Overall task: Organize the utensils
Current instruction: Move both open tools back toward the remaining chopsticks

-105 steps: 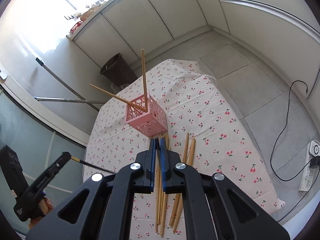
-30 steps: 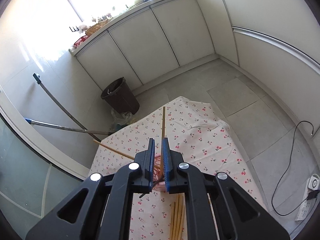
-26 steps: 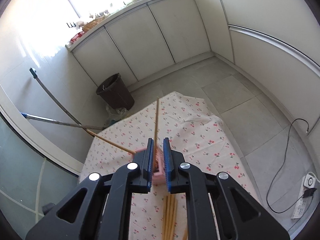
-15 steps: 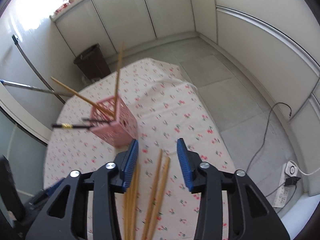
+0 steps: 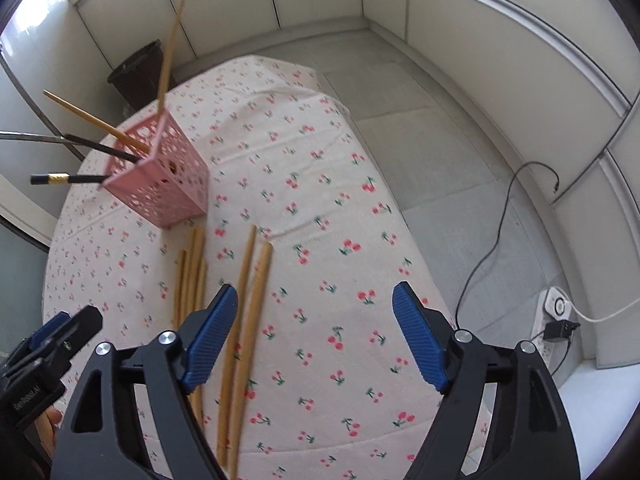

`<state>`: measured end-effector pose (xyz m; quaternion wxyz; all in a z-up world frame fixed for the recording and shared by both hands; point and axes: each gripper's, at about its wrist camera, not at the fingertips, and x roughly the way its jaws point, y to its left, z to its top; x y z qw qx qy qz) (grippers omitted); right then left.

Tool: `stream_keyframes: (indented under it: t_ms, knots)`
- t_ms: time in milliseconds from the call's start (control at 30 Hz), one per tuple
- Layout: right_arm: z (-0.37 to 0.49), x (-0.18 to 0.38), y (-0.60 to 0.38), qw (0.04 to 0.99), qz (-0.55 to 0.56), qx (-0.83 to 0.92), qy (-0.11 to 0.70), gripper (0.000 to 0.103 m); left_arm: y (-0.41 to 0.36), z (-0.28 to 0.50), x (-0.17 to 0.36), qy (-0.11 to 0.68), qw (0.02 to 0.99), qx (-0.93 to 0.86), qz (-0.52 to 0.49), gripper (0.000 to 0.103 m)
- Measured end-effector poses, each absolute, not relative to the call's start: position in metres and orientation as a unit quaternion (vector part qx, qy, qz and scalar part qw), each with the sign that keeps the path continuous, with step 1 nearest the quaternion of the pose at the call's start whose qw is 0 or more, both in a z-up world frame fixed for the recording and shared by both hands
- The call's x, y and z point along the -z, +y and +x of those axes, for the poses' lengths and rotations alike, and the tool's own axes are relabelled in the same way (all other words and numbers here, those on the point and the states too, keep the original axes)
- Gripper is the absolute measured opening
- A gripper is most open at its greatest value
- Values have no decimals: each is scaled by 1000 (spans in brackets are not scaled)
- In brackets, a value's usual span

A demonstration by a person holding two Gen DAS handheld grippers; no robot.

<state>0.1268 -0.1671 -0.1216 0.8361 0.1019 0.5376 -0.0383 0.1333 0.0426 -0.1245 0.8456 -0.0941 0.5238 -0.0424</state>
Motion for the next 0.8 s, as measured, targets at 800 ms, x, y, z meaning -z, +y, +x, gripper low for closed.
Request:
stream_keyframes:
  t_ms: [800]
  knots:
    - [120, 157, -202, 752, 143, 45, 642, 85, 23, 199, 181, 583, 811, -29, -45, 94]
